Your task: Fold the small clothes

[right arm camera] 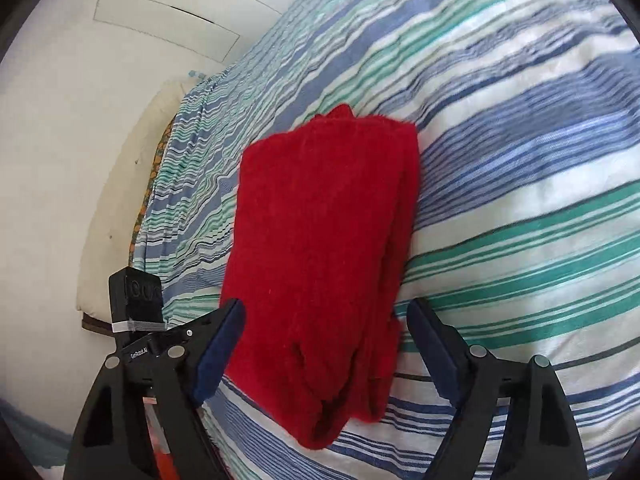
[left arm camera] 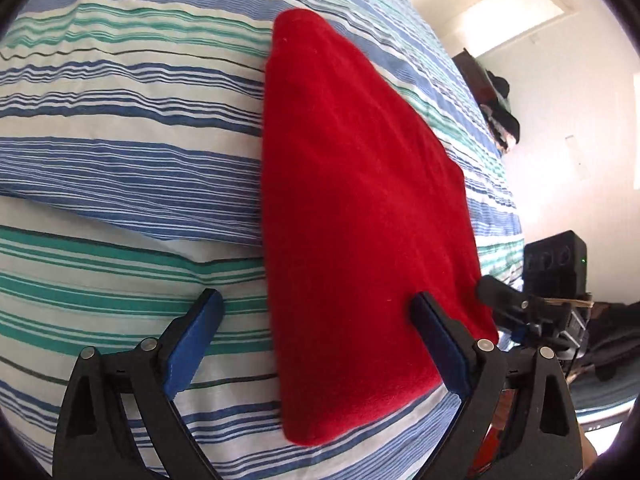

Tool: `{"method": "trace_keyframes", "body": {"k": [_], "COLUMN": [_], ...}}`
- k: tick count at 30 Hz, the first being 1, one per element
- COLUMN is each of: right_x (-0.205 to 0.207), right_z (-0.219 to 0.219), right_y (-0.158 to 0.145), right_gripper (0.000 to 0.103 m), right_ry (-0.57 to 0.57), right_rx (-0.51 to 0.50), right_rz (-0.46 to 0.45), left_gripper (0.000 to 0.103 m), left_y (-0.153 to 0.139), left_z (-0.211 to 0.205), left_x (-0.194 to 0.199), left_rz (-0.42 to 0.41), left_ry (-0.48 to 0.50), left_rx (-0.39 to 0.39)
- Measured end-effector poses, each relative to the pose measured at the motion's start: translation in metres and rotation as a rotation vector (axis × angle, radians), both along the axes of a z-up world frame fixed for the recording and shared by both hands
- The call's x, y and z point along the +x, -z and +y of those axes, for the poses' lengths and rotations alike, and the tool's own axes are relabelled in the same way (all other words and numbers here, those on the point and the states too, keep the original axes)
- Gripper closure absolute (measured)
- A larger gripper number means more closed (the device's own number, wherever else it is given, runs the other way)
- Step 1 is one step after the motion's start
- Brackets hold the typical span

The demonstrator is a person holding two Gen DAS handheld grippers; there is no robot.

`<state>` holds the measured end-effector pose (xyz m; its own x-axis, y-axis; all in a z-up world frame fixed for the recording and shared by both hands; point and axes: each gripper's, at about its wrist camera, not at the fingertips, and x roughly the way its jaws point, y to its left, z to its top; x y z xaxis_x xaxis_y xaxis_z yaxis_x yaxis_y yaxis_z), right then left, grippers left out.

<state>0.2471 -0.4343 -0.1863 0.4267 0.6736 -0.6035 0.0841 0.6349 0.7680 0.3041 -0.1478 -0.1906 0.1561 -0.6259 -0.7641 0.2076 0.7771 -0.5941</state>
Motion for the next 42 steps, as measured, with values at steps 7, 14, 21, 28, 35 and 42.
{"method": "trace_keyframes", "body": {"k": [7,14,21,28,35,42], "right_x": [0.028,0.103,0.113,0.044,-0.074,-0.149], "right_z": [0.034,0.065,0.1,0.096,0.066,0.108], "right_y": [-0.016,-0.152,-0.193,-0.036,-0.059,-0.128], "right_gripper": [0.074,0.074,0.073,0.052,0.0,0.0], "right_ry": [-0.036,-0.063,-0.126,-0.157,-0.019,-0.009], "right_rx": [-0.042,-0.148,-0.191,-0.346,-0.509,-0.748], "right_rz": [0.009,-0.307,-0.463,-0.065,-0.186,-0.328], "left_gripper": [0.067,0.067,0.057,0.051,0.004,0.001], "left_y": [-0.045,-0.189,-0.181,-0.025,-0.083,-0.126], "left_z": [-0.004,0.023,0.048,0.056,0.054,0.047], "left_x": [0.029,0.087,0.076,-0.041,-0.16,-0.189], "left_rz": [0.04,-0.268,-0.324,-0.095,-0.483,-0.664], "left_ry": [0.026,-0.018,-0.016,0.01,0.01,-0.134], "left_rx": [-0.098,-0.092,-0.003,0.245,0.524,0.836]}}
